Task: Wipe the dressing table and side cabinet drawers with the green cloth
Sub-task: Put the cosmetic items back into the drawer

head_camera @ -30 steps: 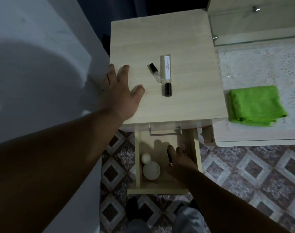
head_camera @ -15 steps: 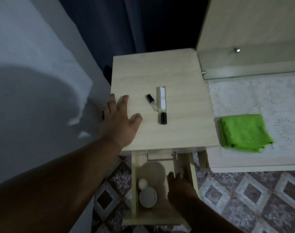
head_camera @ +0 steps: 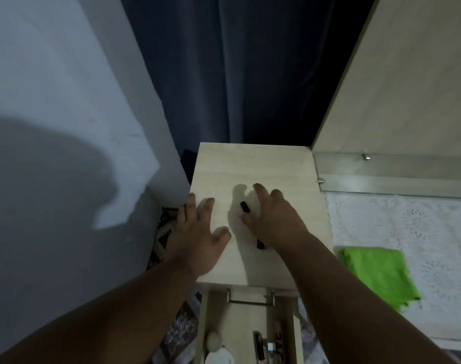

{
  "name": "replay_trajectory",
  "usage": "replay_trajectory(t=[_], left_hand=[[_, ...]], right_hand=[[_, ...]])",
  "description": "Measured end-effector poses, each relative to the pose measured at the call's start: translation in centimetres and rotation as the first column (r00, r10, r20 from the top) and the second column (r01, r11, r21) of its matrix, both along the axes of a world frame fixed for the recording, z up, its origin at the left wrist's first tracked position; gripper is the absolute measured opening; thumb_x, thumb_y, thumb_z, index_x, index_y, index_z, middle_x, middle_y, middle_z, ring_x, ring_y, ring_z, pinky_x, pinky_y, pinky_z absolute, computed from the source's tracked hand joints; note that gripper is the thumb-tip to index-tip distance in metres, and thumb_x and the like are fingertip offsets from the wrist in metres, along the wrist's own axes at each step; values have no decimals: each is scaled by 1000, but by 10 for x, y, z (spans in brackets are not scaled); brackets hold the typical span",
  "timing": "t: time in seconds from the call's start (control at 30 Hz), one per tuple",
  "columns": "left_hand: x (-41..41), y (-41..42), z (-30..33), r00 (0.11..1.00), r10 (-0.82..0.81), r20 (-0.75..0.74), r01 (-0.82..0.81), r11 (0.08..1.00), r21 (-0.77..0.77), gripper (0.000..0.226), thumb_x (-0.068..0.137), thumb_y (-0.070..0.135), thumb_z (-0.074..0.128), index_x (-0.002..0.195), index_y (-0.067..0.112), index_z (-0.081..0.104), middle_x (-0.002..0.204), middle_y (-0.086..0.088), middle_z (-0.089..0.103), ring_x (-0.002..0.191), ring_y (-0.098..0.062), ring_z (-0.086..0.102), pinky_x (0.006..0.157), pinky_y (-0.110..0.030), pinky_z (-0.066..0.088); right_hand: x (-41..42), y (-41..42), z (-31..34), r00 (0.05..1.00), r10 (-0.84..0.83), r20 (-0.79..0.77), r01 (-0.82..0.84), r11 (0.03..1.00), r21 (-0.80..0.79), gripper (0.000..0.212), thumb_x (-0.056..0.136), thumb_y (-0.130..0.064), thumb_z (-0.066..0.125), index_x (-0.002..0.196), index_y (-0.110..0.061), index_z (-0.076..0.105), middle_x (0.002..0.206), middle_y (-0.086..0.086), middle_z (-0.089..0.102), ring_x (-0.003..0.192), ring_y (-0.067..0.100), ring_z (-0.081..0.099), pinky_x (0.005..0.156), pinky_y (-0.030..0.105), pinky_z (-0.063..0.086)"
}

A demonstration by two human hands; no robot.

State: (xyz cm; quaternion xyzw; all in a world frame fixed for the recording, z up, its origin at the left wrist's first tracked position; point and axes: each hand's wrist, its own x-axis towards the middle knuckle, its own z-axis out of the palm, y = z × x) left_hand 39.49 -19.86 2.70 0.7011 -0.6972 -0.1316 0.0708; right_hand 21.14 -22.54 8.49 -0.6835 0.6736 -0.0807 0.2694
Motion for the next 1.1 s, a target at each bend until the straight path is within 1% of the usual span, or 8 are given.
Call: replay_trajectory(t=[0.23,0.43,0.67,0.8,0.87,0.93,1.03,1.1], left_hand=[[0,1,-2,999,7,-42,-6,1000,13,77,89,64,41,152,37,7,165,1,-6,149,-30,7,109,-48,35],[0,-1,-6,1000,21,-21,-20,1000,22,78,88,64,43,152,36,9,165,-1,-5,147,-31,8,110,-50,32],[-1,-3,-7,1000,14,7,-14,1000,23,77,90,63,43,154,34,11,166,-6,-3,149,-33,8,112,-53,29],[-1,-4,-5,1000,7,16,-7,1000,8,77,90,63,42,155,33,12,165,-8,-2,149,-34,9,112,-54,30],[-1,-4,-6,1000,15,0,-15,1000,13,77,90,62,43,155,33,12,166,-7,-3,149,-34,8,113,-53,28],[0,-4,-5,1000,12,-23,-12,1000,13,75,91,59,44,155,34,13,166,-7,-4,149,-34,6,114,-53,27],[1,-4,-4,999,11,-40,-10,1000,23,74,92,58,43,155,34,13,166,-6,-5,150,-34,5,112,-53,28],[0,-4,-4,999,21,-30,-21,999,29,75,91,59,41,155,34,12,166,-5,-5,150,-32,4,112,-53,28]], right_hand=[[15,-14,-10,993,79,-88,-81,997,-18,41,94,-18,47,135,-23,53,120,16,44,100,40,59,81,40,52],[10,-5,-6,990,79,-117,-85,996,-41,30,90,-21,57,118,-11,59,112,16,47,91,42,60,74,36,47],[10,2,-10,977,105,-185,-127,986,-106,39,89,-25,60,124,-8,59,118,18,50,99,39,61,74,33,40],[7,7,-9,978,103,-184,-127,984,-122,35,87,-27,62,117,-9,61,104,13,49,93,36,60,72,32,42],[2,19,-8,994,57,-89,-70,985,-160,32,84,-29,65,110,-10,65,95,9,49,83,29,57,68,28,40],[-4,45,-3,988,-5,154,28,988,-149,28,81,-29,70,106,-17,71,92,3,62,80,20,60,66,26,43],[-15,103,5,724,-113,681,-14,984,179,22,84,-11,72,103,-22,74,85,-9,70,67,4,64,65,26,56],[-16,144,-10,628,-165,760,-157,930,332,29,87,-4,71,106,-26,73,89,-9,71,64,2,66,61,21,55]])
